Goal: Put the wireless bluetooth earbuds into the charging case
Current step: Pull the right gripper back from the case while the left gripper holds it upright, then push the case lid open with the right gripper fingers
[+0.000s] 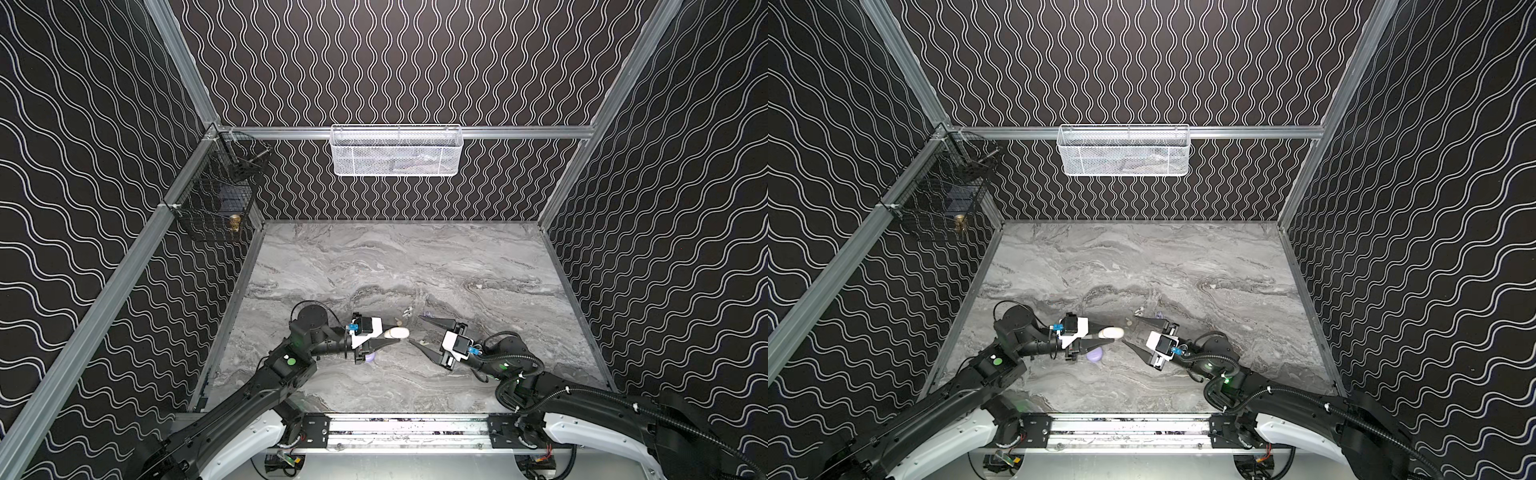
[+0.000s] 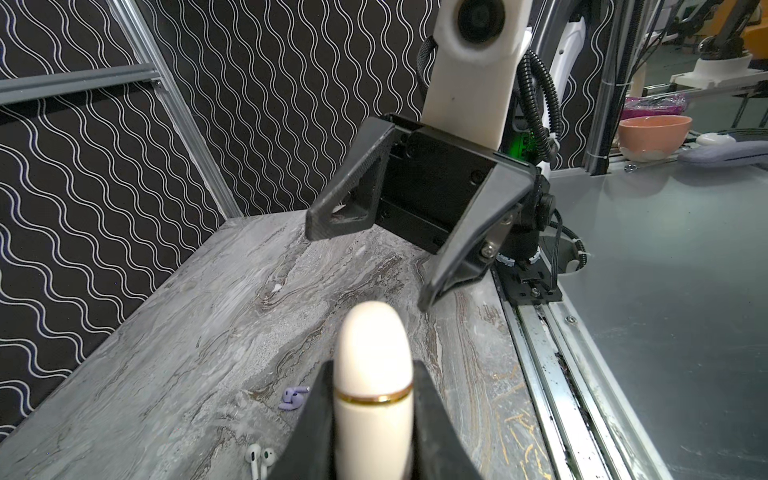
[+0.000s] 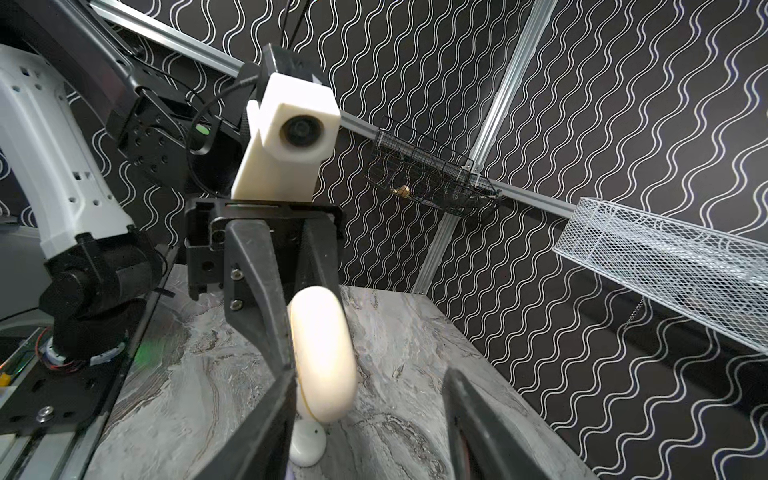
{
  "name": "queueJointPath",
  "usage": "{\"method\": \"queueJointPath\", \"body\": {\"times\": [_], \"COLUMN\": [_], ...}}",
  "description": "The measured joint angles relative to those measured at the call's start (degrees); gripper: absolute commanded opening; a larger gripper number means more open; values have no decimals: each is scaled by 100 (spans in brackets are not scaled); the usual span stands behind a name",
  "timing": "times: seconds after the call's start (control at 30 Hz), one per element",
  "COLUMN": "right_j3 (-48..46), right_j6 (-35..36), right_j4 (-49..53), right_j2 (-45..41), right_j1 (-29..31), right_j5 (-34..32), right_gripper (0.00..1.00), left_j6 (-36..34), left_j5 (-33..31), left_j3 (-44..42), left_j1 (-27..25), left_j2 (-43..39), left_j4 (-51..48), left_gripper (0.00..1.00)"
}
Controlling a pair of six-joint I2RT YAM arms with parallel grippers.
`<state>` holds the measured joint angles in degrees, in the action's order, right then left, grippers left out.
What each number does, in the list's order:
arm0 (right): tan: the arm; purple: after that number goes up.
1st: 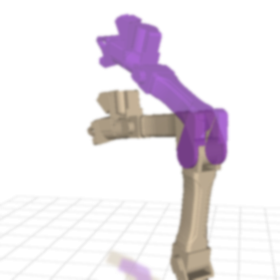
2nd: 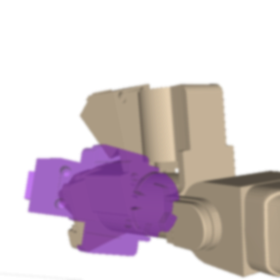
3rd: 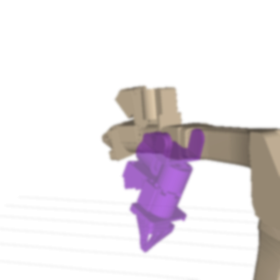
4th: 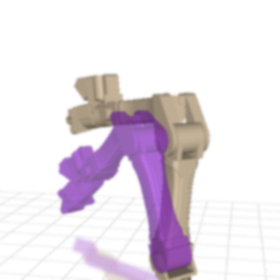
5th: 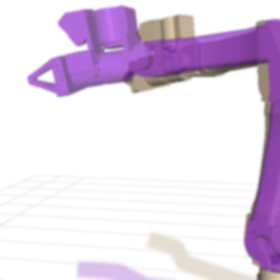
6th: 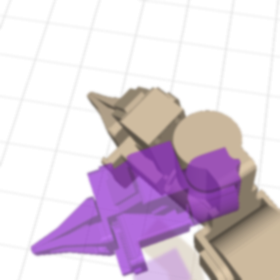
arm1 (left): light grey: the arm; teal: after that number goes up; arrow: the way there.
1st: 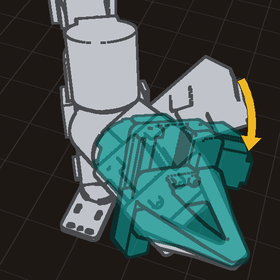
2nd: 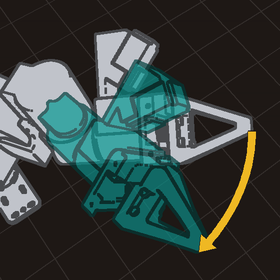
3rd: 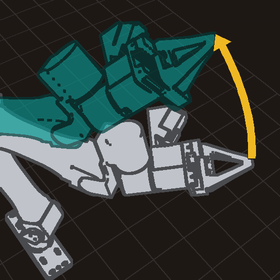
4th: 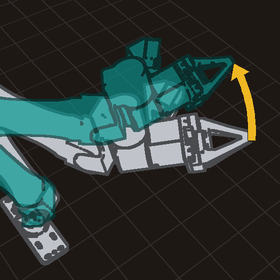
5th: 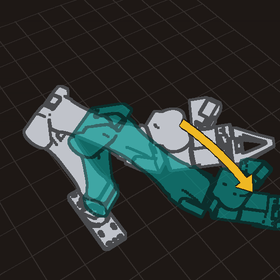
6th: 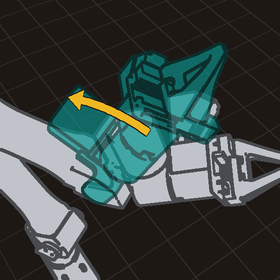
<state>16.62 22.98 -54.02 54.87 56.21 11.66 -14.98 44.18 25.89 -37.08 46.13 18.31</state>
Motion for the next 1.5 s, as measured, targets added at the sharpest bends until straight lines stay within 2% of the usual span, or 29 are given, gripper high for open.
{"method": "queueJointPath", "body": {"times": [0.47,0.73,1.0,1.5], "right_j3": [227,225,216,466], "right_j6": [-92,-205,-409,-564], "right_j4": [-162,-345,-546,-494], "right_j2": [463,450,479,638], "right_j1": [7,11,15,15], "right_j5": [-111,-356,-765,-769], "right_gripper": [54,44,44,44], "left_j6": [2,4,4,190], "left_j5": [-39,-94,33,-103], "left_j3": [44,76,94,-103], "left_j1": [4,4,-17,-17], "left_j2": [-4,52,83,-162], "left_j4": [0,15,-4,304], "left_gripper": [0,0,0,0]}}
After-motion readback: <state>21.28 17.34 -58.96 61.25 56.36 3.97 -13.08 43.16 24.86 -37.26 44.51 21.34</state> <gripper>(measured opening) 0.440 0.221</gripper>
